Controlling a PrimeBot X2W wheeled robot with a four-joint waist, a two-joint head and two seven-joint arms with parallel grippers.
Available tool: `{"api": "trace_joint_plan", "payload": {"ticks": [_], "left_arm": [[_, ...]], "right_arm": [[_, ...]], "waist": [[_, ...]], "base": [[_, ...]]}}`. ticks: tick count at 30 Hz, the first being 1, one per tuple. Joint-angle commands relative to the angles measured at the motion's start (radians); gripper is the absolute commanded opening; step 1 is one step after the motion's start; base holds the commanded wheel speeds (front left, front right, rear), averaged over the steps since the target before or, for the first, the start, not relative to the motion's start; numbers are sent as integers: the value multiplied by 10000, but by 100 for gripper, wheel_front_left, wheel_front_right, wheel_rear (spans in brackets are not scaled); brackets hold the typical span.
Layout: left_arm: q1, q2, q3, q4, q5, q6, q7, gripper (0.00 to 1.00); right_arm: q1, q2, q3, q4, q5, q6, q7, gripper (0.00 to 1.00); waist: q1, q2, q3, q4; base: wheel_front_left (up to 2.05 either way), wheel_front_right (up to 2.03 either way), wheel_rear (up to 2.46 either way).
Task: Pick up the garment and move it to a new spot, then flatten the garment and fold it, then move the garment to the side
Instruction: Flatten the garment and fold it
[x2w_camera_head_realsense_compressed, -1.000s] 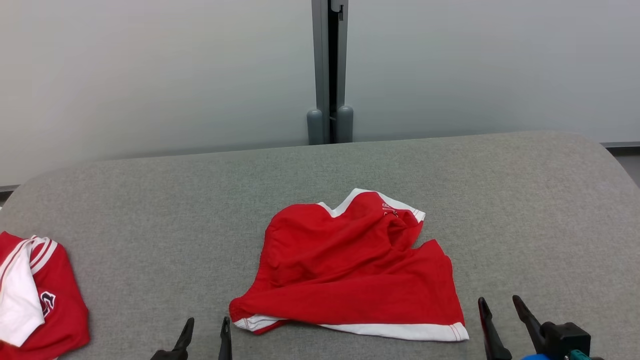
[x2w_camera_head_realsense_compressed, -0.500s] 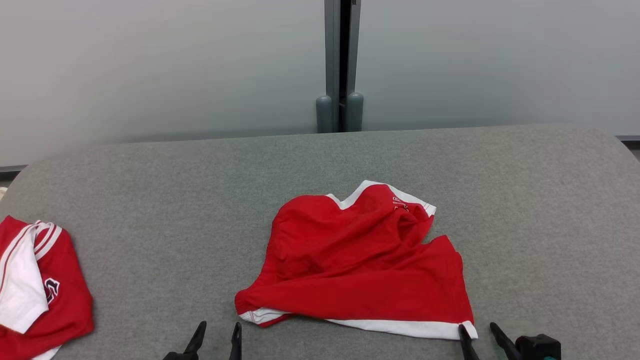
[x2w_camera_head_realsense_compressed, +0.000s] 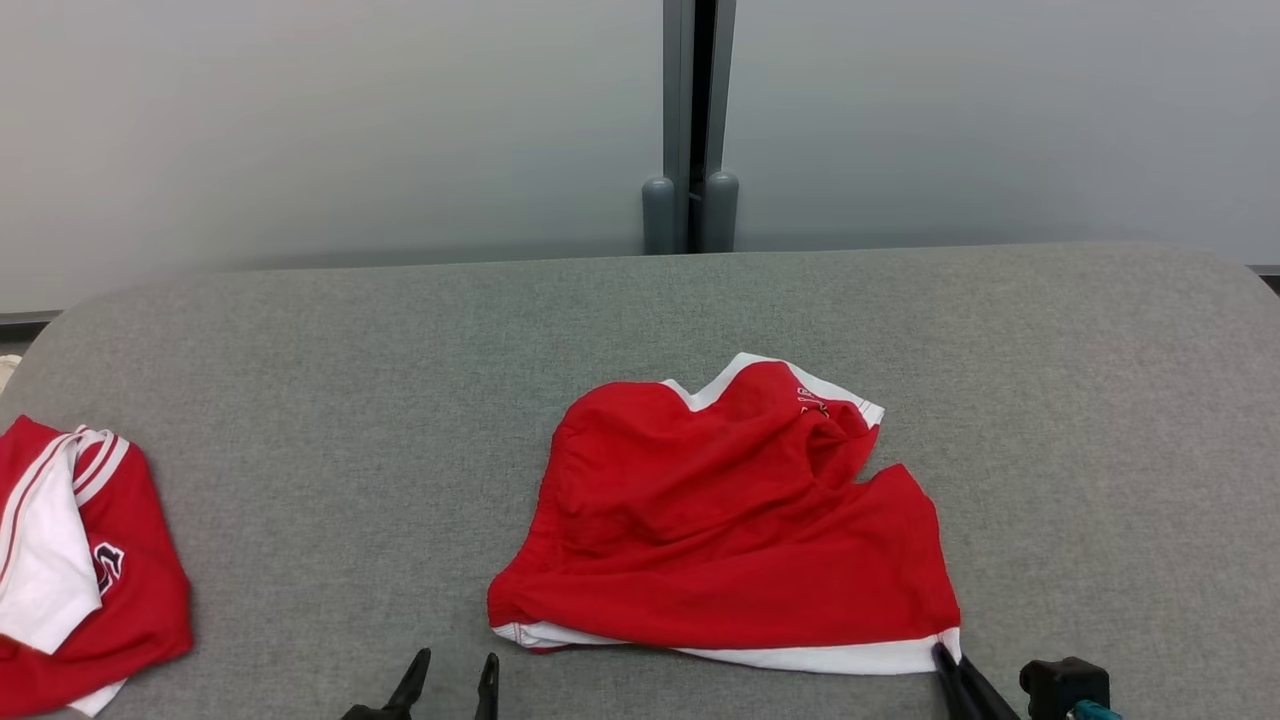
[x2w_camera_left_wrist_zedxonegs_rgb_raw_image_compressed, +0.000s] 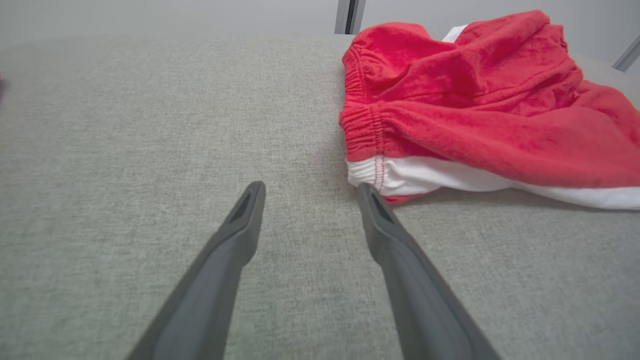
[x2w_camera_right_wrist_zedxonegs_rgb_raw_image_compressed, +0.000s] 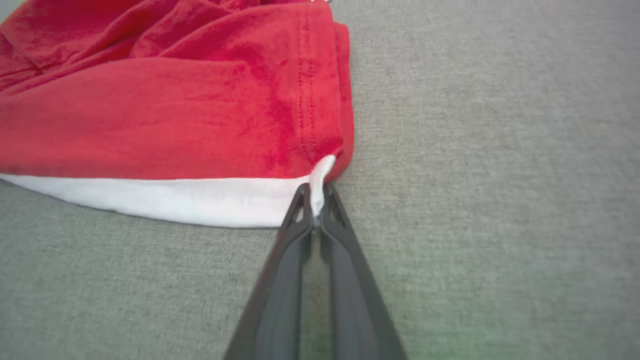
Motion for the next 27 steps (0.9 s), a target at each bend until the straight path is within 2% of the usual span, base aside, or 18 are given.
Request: {"api": "trace_joint_plan", "payload": {"ticks": [1, 11, 25, 26, 27], "left_arm": [[-185, -20, -89, 68, -37, -65, -27, 100], [-576, 13, -780, 325, -570, -243, -27, 100], [-1076, 689, -2223, 34, -1698, -235, -27, 100], [-1078, 702, -2269, 25, -1755, -235, -27, 91], [-1090, 724, -2316, 18, -1783, -235, -27, 69]], "right_arm": [[16, -34, -63, -110, 51, -3, 14, 0], [-62, -31, -112, -842, 116, -3, 4, 0], [-259, -31, -579, -1386, 17, -3, 4, 0], [-248, -31, -578, -1387, 43, -3, 4, 0], [-246, -29, -567, -1385, 71, -3, 4, 0]], "waist": [[0, -1, 24, -15], [0, -1, 378, -130], [0, -1, 762, -281], [0, -1, 782, -278], [0, -1, 795, -275]], "base": [[0, 0, 0], [0, 0, 0], [0, 0, 0], [0, 0, 0], [0, 0, 0]]}}
